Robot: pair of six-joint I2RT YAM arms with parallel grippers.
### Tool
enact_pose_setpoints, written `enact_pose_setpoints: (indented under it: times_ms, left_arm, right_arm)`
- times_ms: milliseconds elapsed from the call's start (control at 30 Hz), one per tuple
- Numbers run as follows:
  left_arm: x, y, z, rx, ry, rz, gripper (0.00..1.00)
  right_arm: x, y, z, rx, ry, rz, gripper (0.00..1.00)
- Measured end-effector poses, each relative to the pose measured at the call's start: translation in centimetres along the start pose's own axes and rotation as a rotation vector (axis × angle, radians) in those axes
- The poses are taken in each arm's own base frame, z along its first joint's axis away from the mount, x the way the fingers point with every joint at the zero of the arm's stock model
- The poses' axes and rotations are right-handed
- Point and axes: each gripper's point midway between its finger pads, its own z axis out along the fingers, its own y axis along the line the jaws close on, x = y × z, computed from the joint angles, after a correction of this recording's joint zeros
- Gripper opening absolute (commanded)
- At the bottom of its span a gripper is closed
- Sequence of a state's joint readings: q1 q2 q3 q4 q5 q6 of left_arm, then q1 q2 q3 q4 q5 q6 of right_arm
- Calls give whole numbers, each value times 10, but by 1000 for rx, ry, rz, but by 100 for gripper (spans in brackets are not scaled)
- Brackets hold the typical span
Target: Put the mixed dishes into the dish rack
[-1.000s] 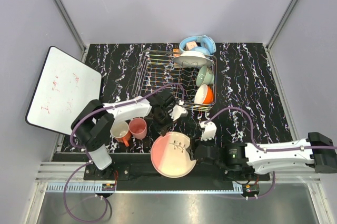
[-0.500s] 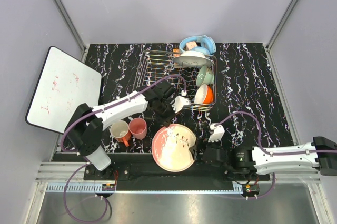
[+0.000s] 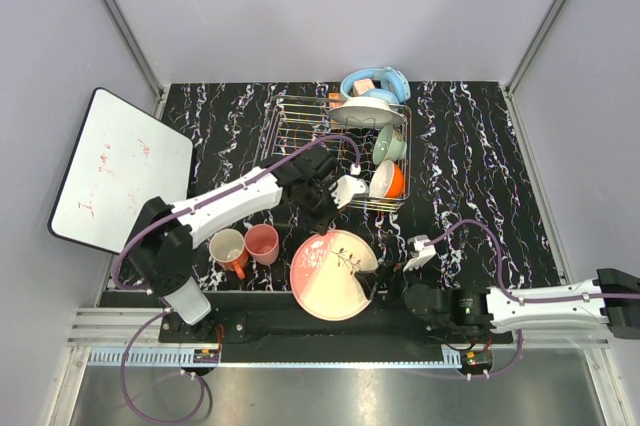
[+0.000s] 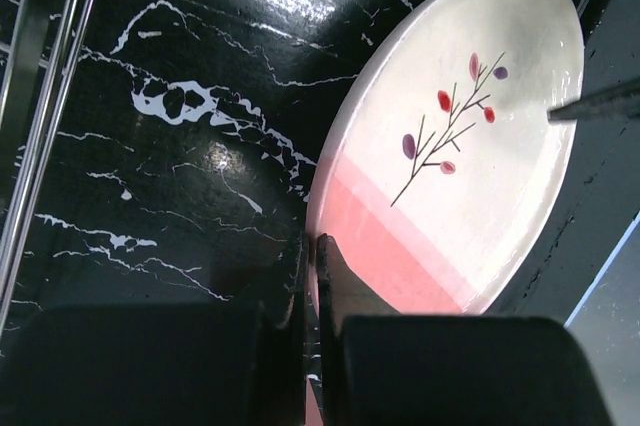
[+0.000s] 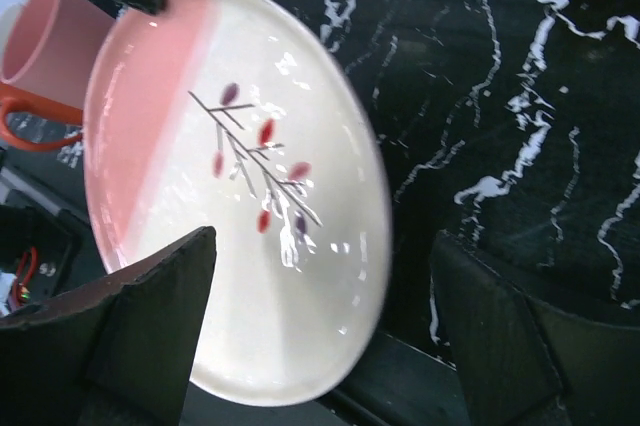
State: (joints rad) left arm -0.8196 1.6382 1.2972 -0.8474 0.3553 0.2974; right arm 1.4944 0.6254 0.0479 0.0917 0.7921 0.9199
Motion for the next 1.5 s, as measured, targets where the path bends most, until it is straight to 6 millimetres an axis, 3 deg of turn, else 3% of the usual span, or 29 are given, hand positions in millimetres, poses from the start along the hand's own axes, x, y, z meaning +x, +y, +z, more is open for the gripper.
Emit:
enact_pose_setpoints:
  times_ms: [133, 367, 733, 1000, 1200, 1500]
  left_arm:
    - [-8, -1, 4, 6, 3, 22, 0]
    - [-17, 1, 14, 10, 26, 47, 0]
    - [-26, 0, 7, 3, 19, 98, 0]
    - [-35, 5, 1, -23, 3, 133, 0]
    - [-34, 2, 0, -16, 8, 134, 0]
    - [-38, -2, -6, -6, 4, 133, 0]
  right_arm:
    - [-4, 13, 5, -36, -25, 1, 94]
    - [3, 10, 10, -22, -17, -41, 91]
    - [-3, 10, 12, -20, -32, -22, 90]
    - [-13, 22, 6, -117, -13, -52, 91]
    - [-6, 20, 6, -131, 34, -83, 90]
    - [4, 19, 13, -132, 87, -149, 80]
